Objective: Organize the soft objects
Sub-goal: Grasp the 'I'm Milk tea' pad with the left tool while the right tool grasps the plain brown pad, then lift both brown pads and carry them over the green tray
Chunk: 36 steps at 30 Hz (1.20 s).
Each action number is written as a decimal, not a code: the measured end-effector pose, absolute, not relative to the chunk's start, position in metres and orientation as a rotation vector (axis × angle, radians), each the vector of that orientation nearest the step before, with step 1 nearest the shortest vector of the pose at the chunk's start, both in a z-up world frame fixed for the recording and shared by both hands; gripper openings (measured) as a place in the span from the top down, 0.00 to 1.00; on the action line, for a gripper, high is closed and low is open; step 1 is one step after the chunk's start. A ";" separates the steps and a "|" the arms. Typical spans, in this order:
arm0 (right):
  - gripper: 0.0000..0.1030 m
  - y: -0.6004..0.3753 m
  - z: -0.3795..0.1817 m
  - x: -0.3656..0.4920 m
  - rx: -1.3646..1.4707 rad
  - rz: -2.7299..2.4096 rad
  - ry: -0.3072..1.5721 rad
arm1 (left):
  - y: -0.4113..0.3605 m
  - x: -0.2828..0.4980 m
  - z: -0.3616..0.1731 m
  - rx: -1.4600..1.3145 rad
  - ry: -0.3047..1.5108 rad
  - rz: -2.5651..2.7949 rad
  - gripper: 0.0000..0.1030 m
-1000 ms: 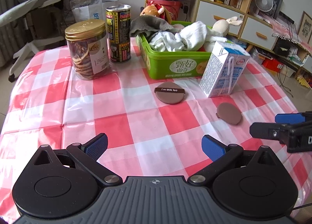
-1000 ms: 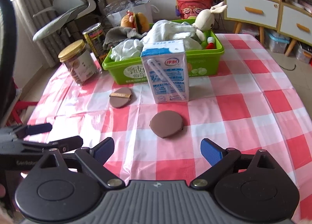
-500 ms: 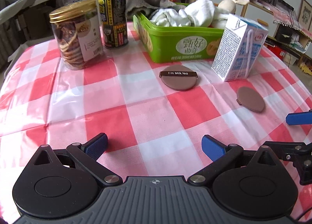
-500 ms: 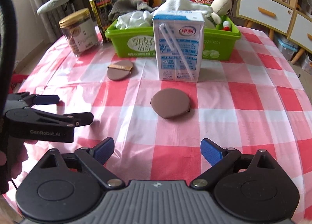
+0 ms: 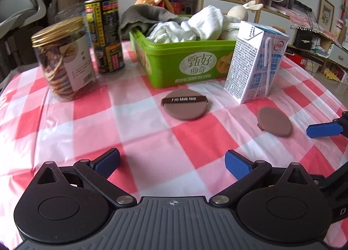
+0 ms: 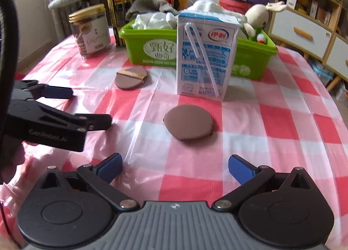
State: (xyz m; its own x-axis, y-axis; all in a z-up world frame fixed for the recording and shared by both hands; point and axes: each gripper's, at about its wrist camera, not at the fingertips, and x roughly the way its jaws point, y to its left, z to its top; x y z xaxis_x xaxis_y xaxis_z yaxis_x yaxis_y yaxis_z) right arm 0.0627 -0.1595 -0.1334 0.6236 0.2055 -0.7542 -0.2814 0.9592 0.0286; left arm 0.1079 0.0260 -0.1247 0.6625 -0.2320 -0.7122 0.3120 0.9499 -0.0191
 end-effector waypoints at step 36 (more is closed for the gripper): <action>0.78 -0.167 -0.127 0.087 -0.070 0.302 0.768 | -0.005 0.144 -0.122 0.071 0.701 -0.288 0.48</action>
